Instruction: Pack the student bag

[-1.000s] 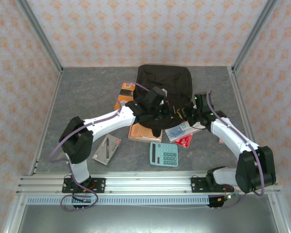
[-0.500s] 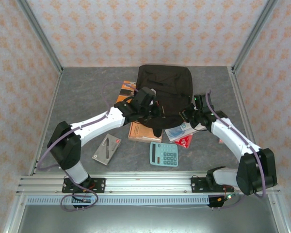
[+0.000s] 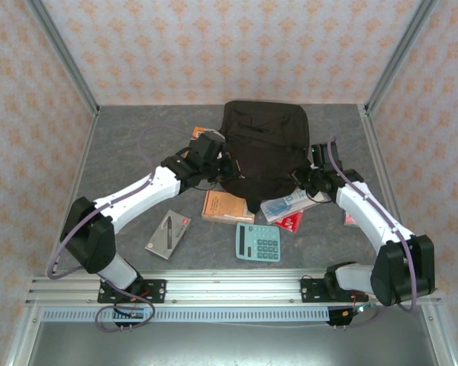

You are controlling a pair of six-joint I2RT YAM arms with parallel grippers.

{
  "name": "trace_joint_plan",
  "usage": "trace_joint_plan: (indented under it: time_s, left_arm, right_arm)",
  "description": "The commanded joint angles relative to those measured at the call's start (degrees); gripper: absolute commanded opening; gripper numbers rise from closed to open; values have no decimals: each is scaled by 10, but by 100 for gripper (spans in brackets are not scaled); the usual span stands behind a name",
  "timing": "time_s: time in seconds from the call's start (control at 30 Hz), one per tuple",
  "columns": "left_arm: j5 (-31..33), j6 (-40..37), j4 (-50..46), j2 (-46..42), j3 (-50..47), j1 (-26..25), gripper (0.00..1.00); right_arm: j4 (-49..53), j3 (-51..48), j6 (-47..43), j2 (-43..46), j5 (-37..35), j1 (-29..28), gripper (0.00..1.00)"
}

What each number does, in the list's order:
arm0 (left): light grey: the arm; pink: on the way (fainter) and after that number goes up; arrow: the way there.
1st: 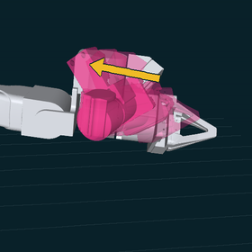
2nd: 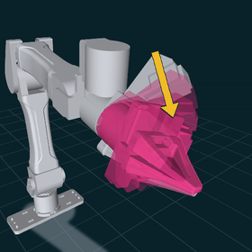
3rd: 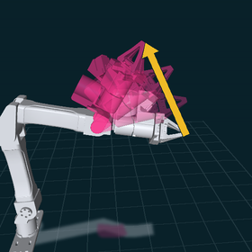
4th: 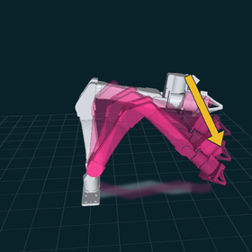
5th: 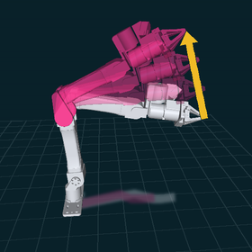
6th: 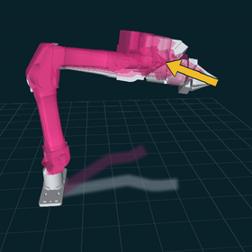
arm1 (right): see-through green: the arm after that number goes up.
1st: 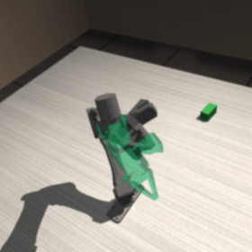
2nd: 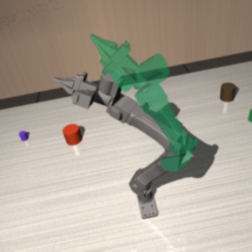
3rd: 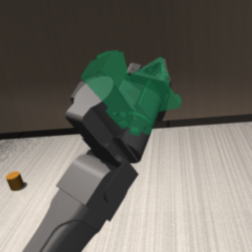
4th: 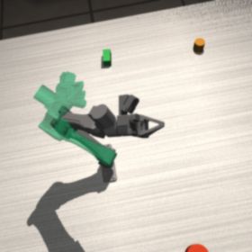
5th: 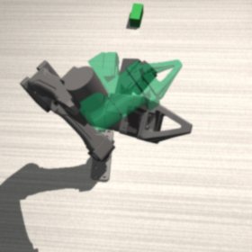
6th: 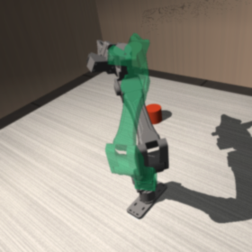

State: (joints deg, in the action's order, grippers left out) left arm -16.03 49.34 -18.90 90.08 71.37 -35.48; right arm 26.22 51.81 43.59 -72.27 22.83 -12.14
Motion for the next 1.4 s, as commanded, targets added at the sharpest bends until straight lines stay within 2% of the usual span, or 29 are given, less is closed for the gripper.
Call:
trace_joint_plan:
  time_s: [0.0, 0.17, 0.23, 0.37, 0.47, 0.53, 0.83, 1.0, 1.23, 1.37]
  left_arm:
    - [28, -19, -9, -10, 3, 27, 0]
    - [33, -40, -12, 1, 14, 38, 0]
    - [11, -33, 1, 8, 17, 38, 0]
    - [-19, -12, 29, 19, 20, 31, 0]
    - [-31, -6, 36, 25, 30, 18, 0]
    - [-37, 1, 42, 28, 36, 7, 0]
    - [-61, 33, 67, 72, 104, -56, 0]
    - [-66, 39, 70, 104, 148, -89, 0]
    - [-71, 48, 94, 113, 133, -107, 0]
    - [-69, 50, 104, 112, 117, -109, 0]
  right_arm:
    - [40, 24, -42, -4, -57, 19, 0]
    - [64, 44, -72, -9, -88, 22, 0]
    - [64, 51, -73, -12, -68, 21, 7]
    - [63, 59, -55, 1, -46, 21, 42]
    - [83, 64, -29, 29, -49, 20, 55]
    - [104, 64, 5, 61, -59, 18, 60]
    - [119, 29, 208, 167, -57, -33, 60]
    - [150, 16, 267, 170, -73, -47, 60]
    - [124, -34, 308, 175, -77, -47, 63]
    - [92, -52, 312, 147, -66, -50, 57]
